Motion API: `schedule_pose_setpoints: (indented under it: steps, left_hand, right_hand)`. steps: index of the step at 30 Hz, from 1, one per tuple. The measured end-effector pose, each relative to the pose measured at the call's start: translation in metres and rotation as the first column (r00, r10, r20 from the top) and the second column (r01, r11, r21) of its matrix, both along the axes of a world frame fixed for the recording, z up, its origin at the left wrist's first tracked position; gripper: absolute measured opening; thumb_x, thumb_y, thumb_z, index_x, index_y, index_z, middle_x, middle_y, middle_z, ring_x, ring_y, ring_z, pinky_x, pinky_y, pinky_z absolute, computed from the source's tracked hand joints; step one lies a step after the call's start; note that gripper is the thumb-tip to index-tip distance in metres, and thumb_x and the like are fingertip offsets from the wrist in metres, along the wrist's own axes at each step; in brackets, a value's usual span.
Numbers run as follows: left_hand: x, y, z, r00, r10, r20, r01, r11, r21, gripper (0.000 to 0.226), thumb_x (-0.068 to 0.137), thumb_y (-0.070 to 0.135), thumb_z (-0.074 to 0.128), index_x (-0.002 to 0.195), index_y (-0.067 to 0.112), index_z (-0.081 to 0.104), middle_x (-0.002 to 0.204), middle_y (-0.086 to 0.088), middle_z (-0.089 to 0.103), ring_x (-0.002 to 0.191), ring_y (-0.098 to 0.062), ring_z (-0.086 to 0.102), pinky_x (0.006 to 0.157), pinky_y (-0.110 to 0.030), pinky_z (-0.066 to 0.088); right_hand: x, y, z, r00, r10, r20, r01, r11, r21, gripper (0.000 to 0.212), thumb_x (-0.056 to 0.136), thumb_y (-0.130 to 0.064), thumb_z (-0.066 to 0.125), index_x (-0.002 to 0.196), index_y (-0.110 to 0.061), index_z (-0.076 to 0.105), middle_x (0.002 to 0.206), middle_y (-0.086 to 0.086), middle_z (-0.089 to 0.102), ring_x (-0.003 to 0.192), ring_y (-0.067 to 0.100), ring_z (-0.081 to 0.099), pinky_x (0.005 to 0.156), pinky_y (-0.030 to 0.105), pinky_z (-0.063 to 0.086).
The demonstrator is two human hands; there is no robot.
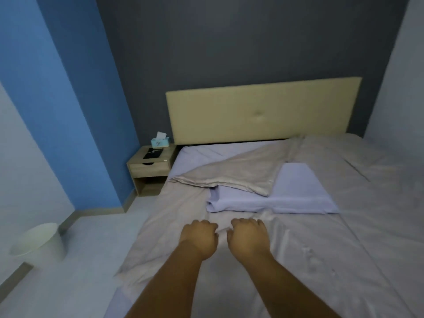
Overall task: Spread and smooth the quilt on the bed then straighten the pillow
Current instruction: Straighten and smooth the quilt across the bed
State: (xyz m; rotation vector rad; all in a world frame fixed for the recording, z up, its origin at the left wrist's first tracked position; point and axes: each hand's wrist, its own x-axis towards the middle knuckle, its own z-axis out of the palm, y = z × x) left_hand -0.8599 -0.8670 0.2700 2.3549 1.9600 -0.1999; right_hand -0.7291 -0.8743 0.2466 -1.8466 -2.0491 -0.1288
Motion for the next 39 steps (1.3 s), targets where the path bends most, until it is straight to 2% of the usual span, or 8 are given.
schedule_pose_setpoints:
  steps: [4,10,13,16,25,31,35,39]
  left_hand:
    - [0.029,0.051,-0.063,0.997,-0.075,0.020,0.074,0.997,0.013,0.045,0.099,0.038,0.032,0.142,0.029,0.039,0.140,-0.001,0.049,0.123,-0.025,0.048,0.098,-0.034,0.037]
    - [0.090,0.108,-0.160,0.978,-0.198,0.062,0.194,0.979,0.059,0.049,0.098,0.038,0.034,0.146,0.030,0.031,0.149,0.003,0.039,0.131,-0.022,0.042,0.105,-0.033,0.034]
    - [0.112,0.138,-0.199,0.970,-0.228,0.089,0.221,0.972,0.080,0.052,0.098,0.038,0.034,0.148,0.029,0.027,0.152,0.003,0.035,0.135,-0.020,0.037,0.109,-0.032,0.031]
    - [0.126,0.166,-0.230,0.963,-0.246,0.108,0.237,0.967,0.090,0.053,0.098,0.036,0.036,0.149,0.028,0.025,0.152,0.003,0.033,0.136,-0.020,0.035,0.108,-0.033,0.030]
    - [0.142,0.237,-0.301,0.960,-0.230,0.157,0.224,0.973,0.052,0.054,0.099,0.027,0.035,0.151,0.021,0.021,0.159,-0.001,0.019,0.146,-0.023,0.018,0.119,-0.036,0.017]
    - [0.153,0.258,-0.334,0.956,-0.256,0.142,0.255,0.967,0.022,0.051,0.100,0.025,0.031,0.150,0.020,0.021,0.160,-0.001,0.018,0.147,-0.025,0.016,0.120,-0.036,0.015]
    - [0.156,0.258,-0.348,0.956,-0.240,0.166,0.230,0.970,0.074,0.042,0.097,0.021,0.037,0.138,0.019,0.045,0.145,-0.005,0.044,0.134,-0.026,0.039,0.110,-0.036,0.032]
    - [0.162,0.254,-0.352,0.970,-0.178,0.168,0.154,0.977,0.144,0.026,0.093,0.016,0.042,0.113,0.016,0.059,0.121,-0.010,0.059,0.113,-0.031,0.052,0.091,-0.038,0.044]
  right_hand:
    - [0.029,0.036,-0.056,0.997,-0.069,-0.028,0.067,0.996,-0.056,0.016,0.069,-0.033,0.067,0.074,-0.019,0.071,0.068,0.000,0.070,0.062,0.022,0.065,0.072,0.038,0.053]
    - [0.102,0.093,-0.130,0.991,-0.133,-0.015,0.132,0.989,-0.059,0.024,0.070,-0.032,0.073,0.085,-0.014,0.072,0.079,0.005,0.072,0.075,0.026,0.068,0.081,0.043,0.052]
    - [0.131,0.119,-0.166,0.989,-0.148,-0.007,0.146,0.982,-0.123,0.041,0.093,-0.034,0.046,0.126,-0.012,0.055,0.127,0.009,0.060,0.119,0.029,0.051,0.108,0.043,0.030]
    - [0.151,0.143,-0.204,0.989,-0.143,0.020,0.145,0.977,-0.155,0.051,0.097,-0.037,0.034,0.142,-0.013,0.034,0.148,0.007,0.039,0.137,0.026,0.030,0.115,0.040,0.015]
    - [0.175,0.197,-0.287,0.988,-0.148,0.053,0.156,0.955,-0.253,0.060,0.097,-0.039,0.034,0.149,-0.013,0.017,0.157,0.008,0.017,0.145,0.026,0.013,0.116,0.042,0.010]
    - [0.180,0.206,-0.322,0.990,-0.140,0.037,0.144,0.947,-0.288,0.061,0.097,-0.042,0.032,0.149,-0.014,0.016,0.158,0.006,0.017,0.145,0.025,0.011,0.117,0.043,0.010]
    - [0.183,0.206,-0.340,0.994,-0.098,0.042,0.105,0.963,-0.247,0.052,0.098,-0.038,0.033,0.143,-0.012,0.032,0.152,0.007,0.032,0.141,0.026,0.023,0.114,0.039,0.016]
    - [0.182,0.204,-0.343,0.992,-0.120,-0.035,0.113,0.981,-0.159,0.034,0.098,-0.028,0.039,0.119,-0.009,0.057,0.127,0.013,0.058,0.125,0.029,0.045,0.103,0.034,0.030]
